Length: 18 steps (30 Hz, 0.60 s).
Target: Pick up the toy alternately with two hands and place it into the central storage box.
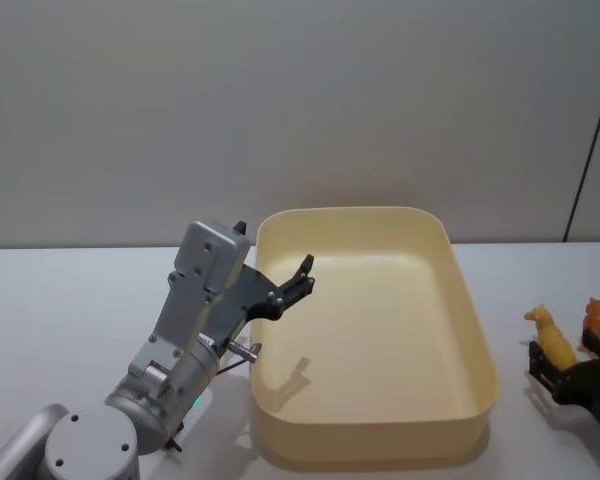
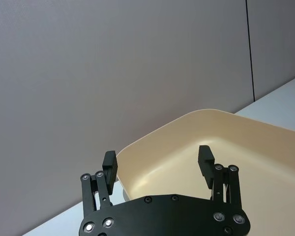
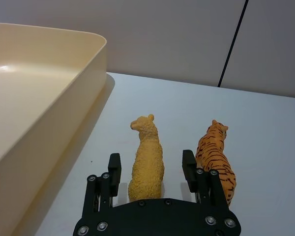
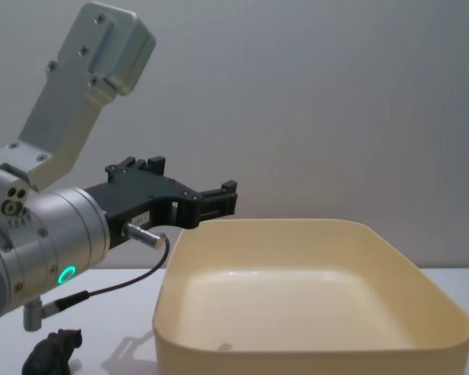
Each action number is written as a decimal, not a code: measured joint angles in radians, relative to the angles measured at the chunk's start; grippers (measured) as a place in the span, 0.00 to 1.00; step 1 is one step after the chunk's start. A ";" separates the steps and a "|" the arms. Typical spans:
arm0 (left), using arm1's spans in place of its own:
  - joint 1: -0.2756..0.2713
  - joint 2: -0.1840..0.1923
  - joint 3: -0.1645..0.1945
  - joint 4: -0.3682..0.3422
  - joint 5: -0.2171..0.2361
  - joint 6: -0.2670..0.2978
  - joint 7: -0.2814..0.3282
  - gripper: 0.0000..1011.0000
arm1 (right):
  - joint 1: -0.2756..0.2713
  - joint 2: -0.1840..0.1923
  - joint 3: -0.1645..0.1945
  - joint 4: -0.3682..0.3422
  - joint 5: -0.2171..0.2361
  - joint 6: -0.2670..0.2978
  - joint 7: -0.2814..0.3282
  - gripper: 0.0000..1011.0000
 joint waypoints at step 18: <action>0.000 0.000 0.000 0.000 0.000 0.000 0.000 0.99 | 0.004 -0.003 -0.001 0.005 -0.002 -0.003 0.004 0.33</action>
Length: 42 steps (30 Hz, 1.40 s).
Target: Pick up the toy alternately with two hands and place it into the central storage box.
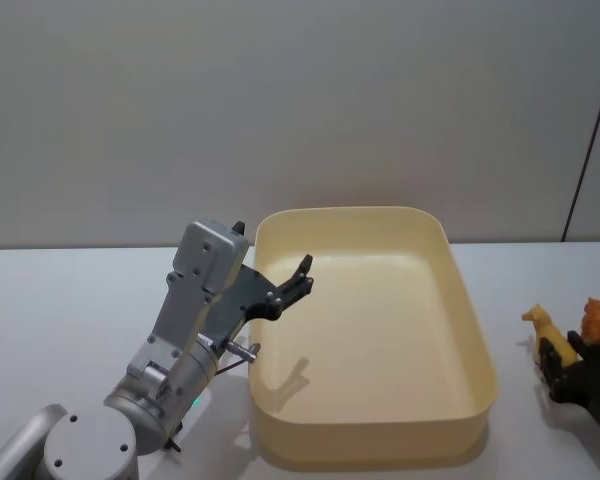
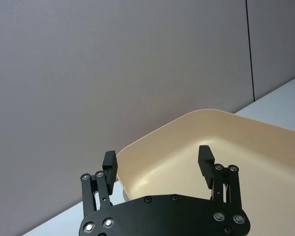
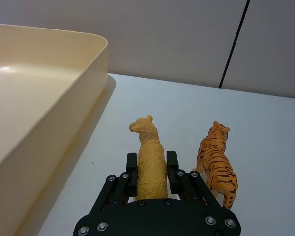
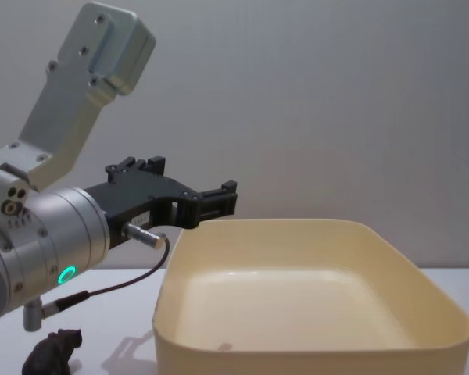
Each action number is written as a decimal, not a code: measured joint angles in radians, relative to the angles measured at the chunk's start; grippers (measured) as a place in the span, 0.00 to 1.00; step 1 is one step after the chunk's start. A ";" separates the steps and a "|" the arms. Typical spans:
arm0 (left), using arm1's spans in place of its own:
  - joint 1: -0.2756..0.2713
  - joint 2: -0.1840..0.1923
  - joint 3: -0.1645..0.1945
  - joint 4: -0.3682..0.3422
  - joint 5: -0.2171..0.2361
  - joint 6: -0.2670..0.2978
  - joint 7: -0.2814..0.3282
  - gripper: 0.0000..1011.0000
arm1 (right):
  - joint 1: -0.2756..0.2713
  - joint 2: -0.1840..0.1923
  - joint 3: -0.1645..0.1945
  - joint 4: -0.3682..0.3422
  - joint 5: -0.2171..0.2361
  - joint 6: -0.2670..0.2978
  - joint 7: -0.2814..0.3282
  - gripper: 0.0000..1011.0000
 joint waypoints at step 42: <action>0.000 0.000 0.000 0.000 0.000 0.000 0.000 0.99 | 0.186 -0.081 -0.038 -0.062 -0.006 -0.052 0.261 0.35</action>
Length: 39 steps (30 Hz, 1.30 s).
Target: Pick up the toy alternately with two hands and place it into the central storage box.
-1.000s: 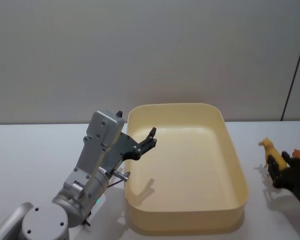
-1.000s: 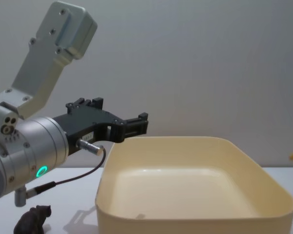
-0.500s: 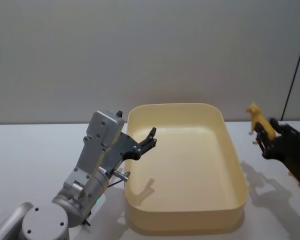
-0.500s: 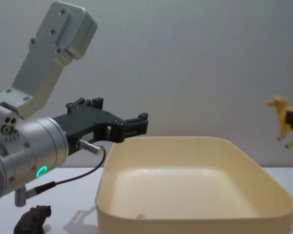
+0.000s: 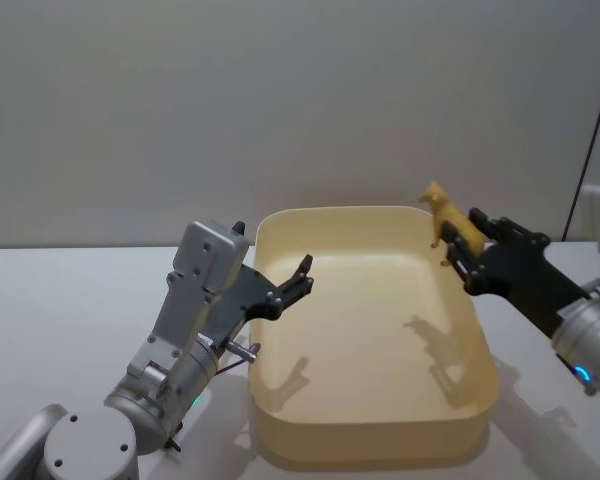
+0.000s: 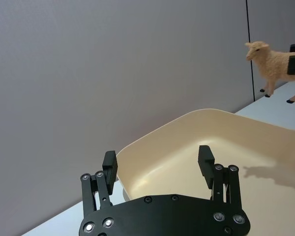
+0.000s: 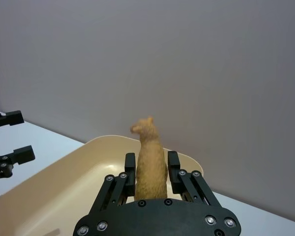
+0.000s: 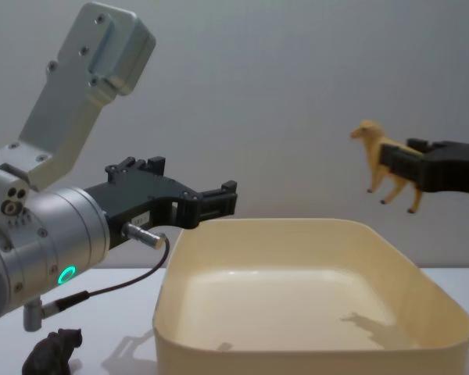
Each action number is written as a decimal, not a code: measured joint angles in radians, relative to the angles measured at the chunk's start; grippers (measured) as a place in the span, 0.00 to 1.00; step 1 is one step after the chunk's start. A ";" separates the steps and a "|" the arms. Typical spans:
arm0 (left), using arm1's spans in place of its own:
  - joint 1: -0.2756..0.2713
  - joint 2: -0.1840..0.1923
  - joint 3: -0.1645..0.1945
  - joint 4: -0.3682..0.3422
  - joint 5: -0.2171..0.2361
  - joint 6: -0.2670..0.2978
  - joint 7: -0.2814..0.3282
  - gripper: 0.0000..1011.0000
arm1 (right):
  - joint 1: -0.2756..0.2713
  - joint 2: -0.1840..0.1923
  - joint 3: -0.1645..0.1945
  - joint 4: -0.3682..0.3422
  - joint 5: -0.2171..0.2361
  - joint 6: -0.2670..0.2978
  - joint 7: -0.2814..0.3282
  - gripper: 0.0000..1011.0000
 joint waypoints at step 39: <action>0.000 0.000 0.000 0.000 0.000 0.000 0.000 0.99 | -0.047 0.054 0.025 -0.048 -0.003 0.068 -0.011 0.99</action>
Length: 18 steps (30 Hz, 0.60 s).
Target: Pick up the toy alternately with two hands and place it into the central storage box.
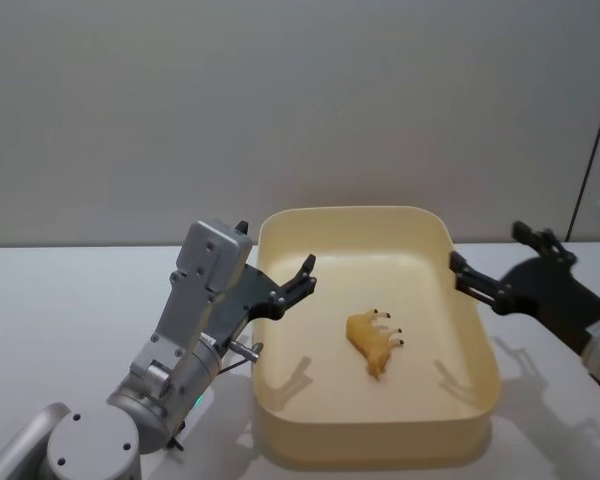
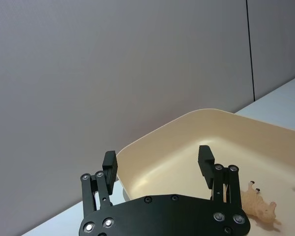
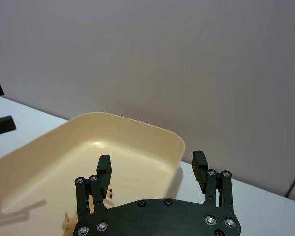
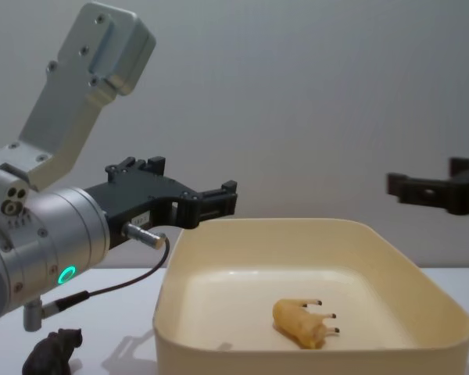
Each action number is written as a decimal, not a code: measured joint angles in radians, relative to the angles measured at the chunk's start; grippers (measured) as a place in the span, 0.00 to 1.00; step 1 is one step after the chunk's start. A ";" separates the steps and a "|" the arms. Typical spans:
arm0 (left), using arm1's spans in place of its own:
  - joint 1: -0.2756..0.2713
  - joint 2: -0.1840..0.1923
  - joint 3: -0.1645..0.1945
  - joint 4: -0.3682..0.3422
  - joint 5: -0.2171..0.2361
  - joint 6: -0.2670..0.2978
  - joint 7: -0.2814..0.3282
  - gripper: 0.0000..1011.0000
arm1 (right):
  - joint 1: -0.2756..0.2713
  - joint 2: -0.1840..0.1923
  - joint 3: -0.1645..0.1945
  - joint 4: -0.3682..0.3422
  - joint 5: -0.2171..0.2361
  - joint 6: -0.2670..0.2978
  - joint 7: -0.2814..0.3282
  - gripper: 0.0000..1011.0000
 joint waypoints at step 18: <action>0.000 0.000 0.000 0.000 0.000 0.000 0.000 0.99 | -0.178 0.117 0.087 -0.123 0.063 0.000 -0.132 0.99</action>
